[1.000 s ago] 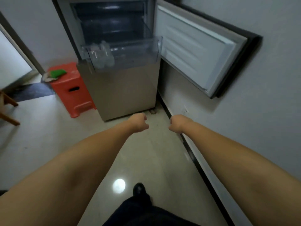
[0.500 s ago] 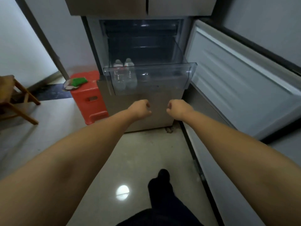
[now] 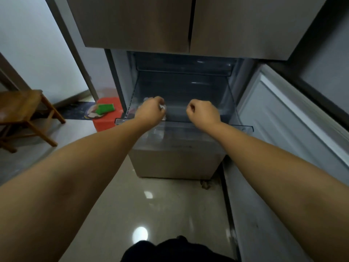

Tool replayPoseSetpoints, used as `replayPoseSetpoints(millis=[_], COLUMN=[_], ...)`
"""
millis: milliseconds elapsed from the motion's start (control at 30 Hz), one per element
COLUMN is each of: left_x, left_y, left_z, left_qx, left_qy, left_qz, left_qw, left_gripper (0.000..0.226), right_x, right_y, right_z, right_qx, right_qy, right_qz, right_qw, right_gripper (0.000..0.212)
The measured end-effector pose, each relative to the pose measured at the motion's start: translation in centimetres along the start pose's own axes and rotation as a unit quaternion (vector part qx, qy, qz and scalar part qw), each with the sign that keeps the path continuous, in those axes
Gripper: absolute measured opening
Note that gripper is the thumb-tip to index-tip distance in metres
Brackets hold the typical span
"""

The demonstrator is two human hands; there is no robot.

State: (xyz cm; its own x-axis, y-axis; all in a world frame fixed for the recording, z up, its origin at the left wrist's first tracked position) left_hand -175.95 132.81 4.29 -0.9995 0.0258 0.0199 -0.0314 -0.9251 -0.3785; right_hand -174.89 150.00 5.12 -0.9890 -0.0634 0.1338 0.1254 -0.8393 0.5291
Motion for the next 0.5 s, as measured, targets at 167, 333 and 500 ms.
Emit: replayPoseSetpoints(millis=[167,333,500], left_x=[3.6,6.9,9.5], left_y=[1.7,4.2,5.4], left_z=[-0.8,-1.9,-3.1], left_qx=[0.049,0.087,0.144], left_qy=[0.059,0.133,0.227], left_qz=[0.035,0.089,0.097], left_qw=[0.996,0.983,0.958], left_gripper=[0.032,0.039,0.039], right_x=[4.6,8.4,11.3], right_y=[0.3,1.4,2.6], right_z=[-2.8,-6.7,-10.2], right_qx=[0.017,0.050,0.128], right_qy=[0.089,0.230,0.291], right_qz=[-0.012,-0.063,-0.147], right_qw=[0.996,0.970,0.937], right_gripper=[0.026,0.028,0.043])
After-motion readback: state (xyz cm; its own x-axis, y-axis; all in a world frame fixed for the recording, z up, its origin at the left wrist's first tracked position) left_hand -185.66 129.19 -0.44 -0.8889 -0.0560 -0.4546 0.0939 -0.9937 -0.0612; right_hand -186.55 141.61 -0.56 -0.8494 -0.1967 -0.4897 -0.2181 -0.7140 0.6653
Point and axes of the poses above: each hand's wrist, its own x-axis towards the middle knuckle, its own z-axis out of the back of the hand, y = z × x, the point moved 2 cm from there along x, towards the middle knuckle, and after that the axes turned 9 degrees about x, right-handed, at the moved point
